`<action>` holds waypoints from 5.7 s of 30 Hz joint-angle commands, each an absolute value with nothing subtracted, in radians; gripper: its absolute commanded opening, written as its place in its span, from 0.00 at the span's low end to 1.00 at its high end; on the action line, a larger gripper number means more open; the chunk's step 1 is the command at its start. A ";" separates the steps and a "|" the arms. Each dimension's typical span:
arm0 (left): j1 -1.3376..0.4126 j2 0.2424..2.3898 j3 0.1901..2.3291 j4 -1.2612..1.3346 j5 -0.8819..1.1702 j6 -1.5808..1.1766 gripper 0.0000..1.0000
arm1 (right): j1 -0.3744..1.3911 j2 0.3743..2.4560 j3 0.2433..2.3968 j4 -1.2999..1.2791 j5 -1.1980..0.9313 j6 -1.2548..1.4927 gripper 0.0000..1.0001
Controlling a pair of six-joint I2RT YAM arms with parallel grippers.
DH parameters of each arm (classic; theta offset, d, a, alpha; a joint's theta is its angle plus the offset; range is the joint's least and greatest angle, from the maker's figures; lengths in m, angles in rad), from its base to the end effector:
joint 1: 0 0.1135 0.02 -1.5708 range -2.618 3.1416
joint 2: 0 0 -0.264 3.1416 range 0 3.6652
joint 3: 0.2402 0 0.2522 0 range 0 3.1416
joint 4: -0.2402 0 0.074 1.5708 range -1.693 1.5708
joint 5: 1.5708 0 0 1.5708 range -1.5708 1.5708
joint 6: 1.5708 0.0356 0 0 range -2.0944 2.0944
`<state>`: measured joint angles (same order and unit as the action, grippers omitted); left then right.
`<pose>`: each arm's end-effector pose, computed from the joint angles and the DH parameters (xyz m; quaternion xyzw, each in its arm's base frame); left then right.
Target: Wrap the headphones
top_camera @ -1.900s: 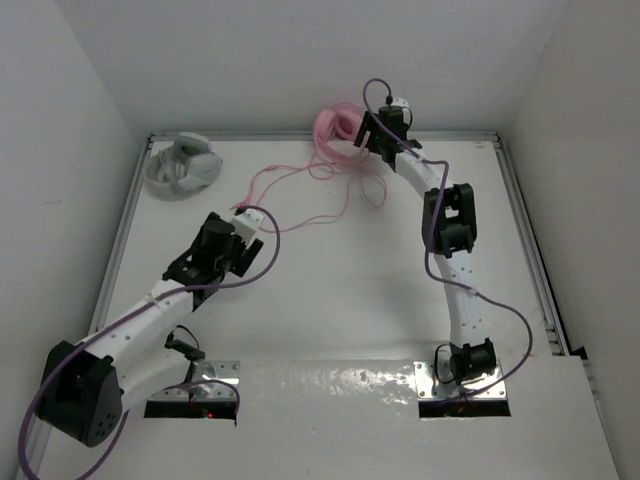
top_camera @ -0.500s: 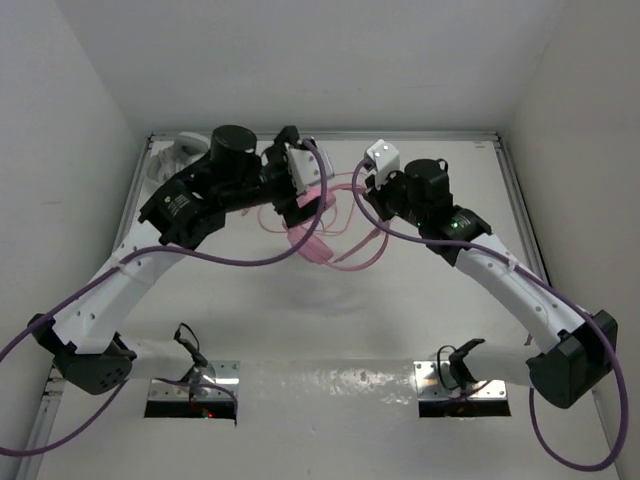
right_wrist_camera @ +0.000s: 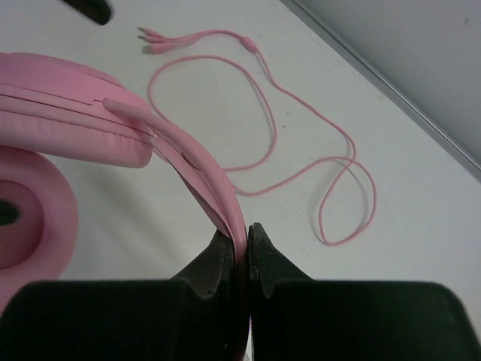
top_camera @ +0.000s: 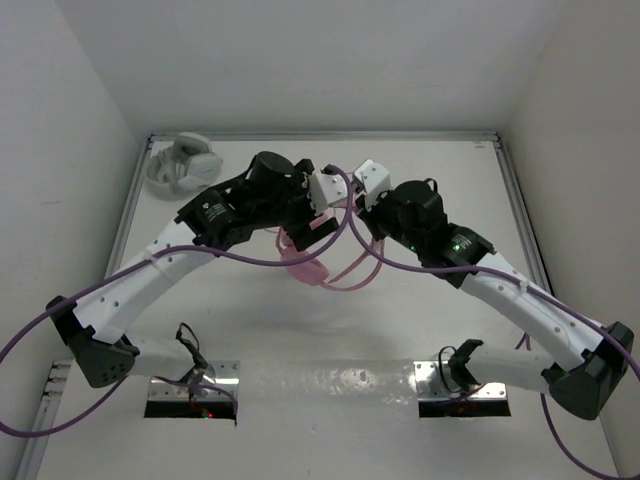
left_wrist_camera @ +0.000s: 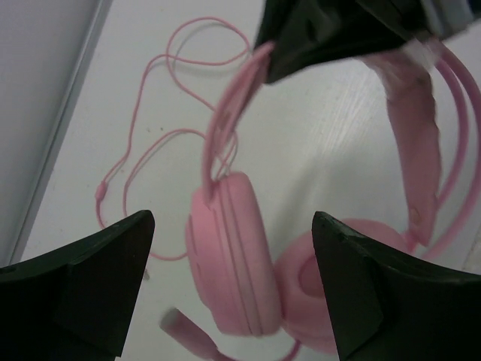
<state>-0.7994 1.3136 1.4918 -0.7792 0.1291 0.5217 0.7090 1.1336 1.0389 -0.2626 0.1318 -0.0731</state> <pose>0.1873 -0.1992 0.4095 0.5654 0.6787 -0.1209 0.4528 0.2005 0.1658 0.3510 -0.2777 0.7722 0.1265 0.5574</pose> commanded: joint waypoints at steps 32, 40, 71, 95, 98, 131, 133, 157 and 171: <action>-0.793 1.293 1.472 -0.574 -0.293 0.482 0.00 | 0.729 1.060 1.135 0.013 0.147 -0.087 0.96; -0.738 1.286 1.482 -0.515 -0.408 0.476 0.00 | 0.716 0.904 1.299 -0.054 0.153 -0.120 0.99; -0.732 1.295 1.925 -0.492 -0.233 0.518 0.00 | 0.703 1.573 0.667 1.211 -0.140 -0.008 0.98; -0.693 1.400 1.921 -0.499 -0.531 0.666 0.00 | 0.728 1.716 0.593 1.341 -0.017 0.157 0.00; -0.664 1.423 1.856 -0.503 -0.497 0.693 0.00 | 0.764 1.429 0.456 1.016 -0.006 0.021 0.00; -0.813 1.278 1.229 -0.477 -0.270 1.233 0.00 | 0.814 0.974 0.899 0.138 0.833 -0.515 0.12; -0.844 1.250 1.180 -0.488 -0.247 1.246 0.00 | 0.737 0.991 0.916 0.222 0.720 -0.465 0.13; -0.890 1.172 1.276 -0.542 -0.006 1.037 0.00 | 0.428 1.418 1.223 0.325 -0.028 -0.037 0.00; -0.890 1.195 1.483 -0.494 0.006 0.908 0.00 | 0.388 1.471 1.135 0.354 -0.286 -0.009 0.09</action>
<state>-0.8654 1.2228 1.3247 -0.5407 -0.0620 0.9958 0.4278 1.4307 1.1481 0.2604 -0.1928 -0.0212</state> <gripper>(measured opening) 0.328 0.055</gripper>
